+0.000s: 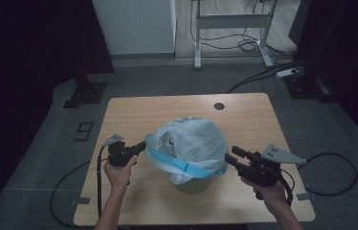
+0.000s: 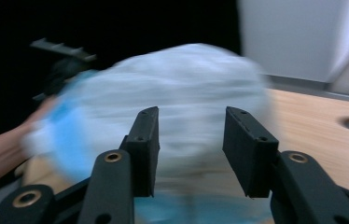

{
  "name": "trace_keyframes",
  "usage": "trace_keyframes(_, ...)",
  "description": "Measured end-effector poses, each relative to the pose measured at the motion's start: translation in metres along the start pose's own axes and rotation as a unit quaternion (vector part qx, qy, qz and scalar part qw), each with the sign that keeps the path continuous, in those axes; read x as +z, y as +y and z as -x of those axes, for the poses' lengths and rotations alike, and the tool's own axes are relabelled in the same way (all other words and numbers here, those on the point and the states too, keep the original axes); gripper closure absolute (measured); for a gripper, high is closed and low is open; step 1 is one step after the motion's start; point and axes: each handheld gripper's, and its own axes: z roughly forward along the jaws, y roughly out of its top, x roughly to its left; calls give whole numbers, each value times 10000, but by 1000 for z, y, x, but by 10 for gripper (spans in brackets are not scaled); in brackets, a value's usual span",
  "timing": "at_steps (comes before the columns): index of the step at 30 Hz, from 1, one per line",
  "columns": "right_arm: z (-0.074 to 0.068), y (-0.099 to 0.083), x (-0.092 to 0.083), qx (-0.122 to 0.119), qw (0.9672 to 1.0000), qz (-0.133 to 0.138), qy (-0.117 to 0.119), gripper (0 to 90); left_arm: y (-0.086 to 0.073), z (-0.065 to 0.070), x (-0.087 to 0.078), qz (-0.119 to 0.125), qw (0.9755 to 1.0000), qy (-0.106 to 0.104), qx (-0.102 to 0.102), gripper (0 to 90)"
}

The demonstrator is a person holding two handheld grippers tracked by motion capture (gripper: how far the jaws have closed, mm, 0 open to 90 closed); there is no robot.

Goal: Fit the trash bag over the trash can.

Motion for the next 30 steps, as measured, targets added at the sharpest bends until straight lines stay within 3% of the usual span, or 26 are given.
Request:
trace_keyframes(4, -31, 6, 11, -303, 9981, -221, 488, 510, 0, 2, -2, 41, 10000, -13, -9, 894)
trace_keyframes(7, -47, 10, 27, -472, 9955, -360, 743, 494, 0, 2, -2, 36, 10000, -33, -17, 894)
trace_keyframes(12, -61, 15, 53, -643, 9925, -543, 890, 441, 0, 2, -2, 51, 10000, -50, -21, 894)
trace_keyframes(17, -69, 14, 65, -779, 9896, -719, 970, 447, 1, 1, -3, 70, 10000, -46, -43, 894)
trace_keyframes(21, -77, 9, 67, -1103, 9859, -839, 936, 577, 1, 2, -3, 83, 10000, -36, -22, 894)
trace_keyframes(23, -81, 6, 63, -1278, 9846, -772, 905, 663, 1, 2, -4, 92, 10000, -33, -9, 895)
trace_keyframes(28, -89, -2, 50, -1452, 9843, -535, 854, 850, 0, 3, -4, 76, 10000, -28, 13, 895)
trace_keyframes(30, -93, -7, 43, -1456, 9850, -431, 818, 883, 0, 4, -5, 68, 10000, -33, 32, 894)
